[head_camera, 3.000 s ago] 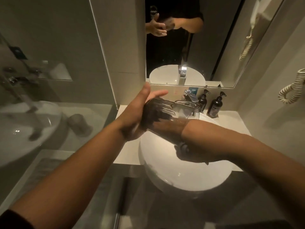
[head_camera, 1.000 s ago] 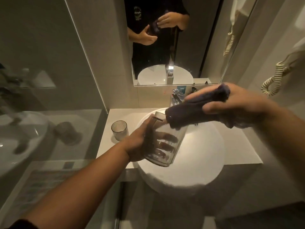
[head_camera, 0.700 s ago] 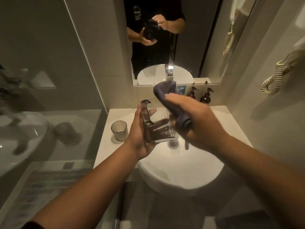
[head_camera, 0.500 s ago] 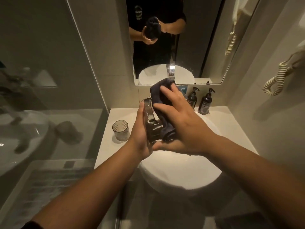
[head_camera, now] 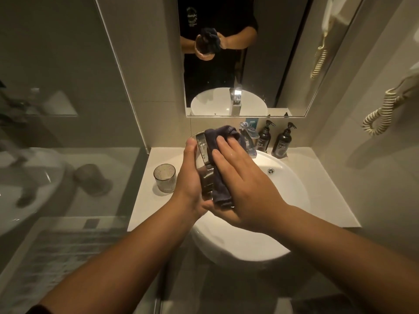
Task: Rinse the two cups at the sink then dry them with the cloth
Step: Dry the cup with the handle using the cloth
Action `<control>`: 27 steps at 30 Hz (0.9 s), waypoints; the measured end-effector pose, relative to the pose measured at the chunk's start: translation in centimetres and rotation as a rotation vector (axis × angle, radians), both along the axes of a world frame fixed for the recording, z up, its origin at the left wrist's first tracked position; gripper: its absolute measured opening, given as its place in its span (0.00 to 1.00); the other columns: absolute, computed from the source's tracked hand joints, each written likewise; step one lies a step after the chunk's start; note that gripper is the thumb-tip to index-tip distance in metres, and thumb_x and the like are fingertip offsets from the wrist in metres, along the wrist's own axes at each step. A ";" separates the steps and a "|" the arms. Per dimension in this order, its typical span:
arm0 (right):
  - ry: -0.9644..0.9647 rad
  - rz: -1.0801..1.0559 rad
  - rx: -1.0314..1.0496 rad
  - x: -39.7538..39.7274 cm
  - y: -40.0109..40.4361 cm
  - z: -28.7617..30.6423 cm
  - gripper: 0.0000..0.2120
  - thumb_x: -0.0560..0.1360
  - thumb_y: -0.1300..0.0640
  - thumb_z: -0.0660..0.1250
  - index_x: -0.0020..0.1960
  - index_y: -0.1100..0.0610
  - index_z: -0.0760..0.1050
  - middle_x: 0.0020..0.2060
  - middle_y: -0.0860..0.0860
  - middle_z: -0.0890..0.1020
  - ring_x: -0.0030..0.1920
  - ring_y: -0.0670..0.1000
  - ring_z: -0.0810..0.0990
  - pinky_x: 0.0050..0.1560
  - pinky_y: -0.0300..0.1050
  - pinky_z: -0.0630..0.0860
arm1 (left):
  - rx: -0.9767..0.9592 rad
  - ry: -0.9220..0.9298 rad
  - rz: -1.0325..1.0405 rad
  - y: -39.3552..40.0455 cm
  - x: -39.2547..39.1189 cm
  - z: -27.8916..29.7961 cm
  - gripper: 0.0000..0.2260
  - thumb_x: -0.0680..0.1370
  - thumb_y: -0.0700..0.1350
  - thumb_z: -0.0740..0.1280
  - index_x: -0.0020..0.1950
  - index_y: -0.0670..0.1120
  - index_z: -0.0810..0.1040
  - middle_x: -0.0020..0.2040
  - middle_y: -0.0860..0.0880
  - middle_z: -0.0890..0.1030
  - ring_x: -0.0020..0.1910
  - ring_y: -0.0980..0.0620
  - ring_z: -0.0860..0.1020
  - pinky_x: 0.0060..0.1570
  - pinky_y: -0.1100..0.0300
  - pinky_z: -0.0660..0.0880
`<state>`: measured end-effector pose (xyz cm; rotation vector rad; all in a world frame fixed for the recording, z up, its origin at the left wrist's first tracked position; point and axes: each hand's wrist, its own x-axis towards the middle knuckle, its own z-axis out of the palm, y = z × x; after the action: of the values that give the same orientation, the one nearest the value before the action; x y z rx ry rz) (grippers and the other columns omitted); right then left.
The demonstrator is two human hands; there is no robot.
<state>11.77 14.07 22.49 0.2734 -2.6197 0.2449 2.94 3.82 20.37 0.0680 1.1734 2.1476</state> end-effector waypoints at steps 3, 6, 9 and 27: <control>0.038 -0.002 -0.012 0.1 0.1 0.0 0.40 0.75 0.34 0.58 0.73 0.65 0.62 0.74 0.63 0.62 0.76 0.60 0.55 0.75 0.49 0.48 | -0.006 0.008 -0.011 0.4 0.0 0.3 0.30 0.78 0.71 0.56 0.63 0.52 0.83 0.60 0.43 0.84 0.60 0.42 0.83 0.58 0.46 0.78; 0.041 -0.023 -0.066 0.0 0.3 0.2 0.40 0.75 0.35 0.57 0.73 0.64 0.61 0.74 0.62 0.61 0.76 0.59 0.53 0.75 0.46 0.46 | 0.029 0.028 -0.043 0.7 -0.2 0.7 0.30 0.79 0.69 0.55 0.66 0.50 0.80 0.62 0.42 0.84 0.61 0.42 0.82 0.61 0.46 0.76; 0.026 -0.047 -0.201 -0.2 0.5 0.1 0.38 0.76 0.37 0.58 0.75 0.62 0.57 0.76 0.59 0.57 0.77 0.57 0.51 0.74 0.46 0.48 | 0.001 0.043 -0.091 0.7 -0.5 0.9 0.32 0.78 0.71 0.55 0.67 0.50 0.79 0.61 0.40 0.84 0.61 0.39 0.82 0.65 0.43 0.75; -0.004 -0.143 -0.664 -0.2 0.8 -0.8 0.34 0.76 0.39 0.53 0.77 0.49 0.47 0.77 0.44 0.47 0.77 0.45 0.47 0.76 0.51 0.54 | -0.373 0.307 0.198 1.3 -0.8 1.4 0.22 0.84 0.62 0.53 0.67 0.51 0.76 0.57 0.45 0.85 0.52 0.44 0.85 0.50 0.50 0.82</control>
<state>11.59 14.90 21.71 -0.1434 -2.3822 1.0257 2.18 5.07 21.76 0.1225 1.8092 2.0959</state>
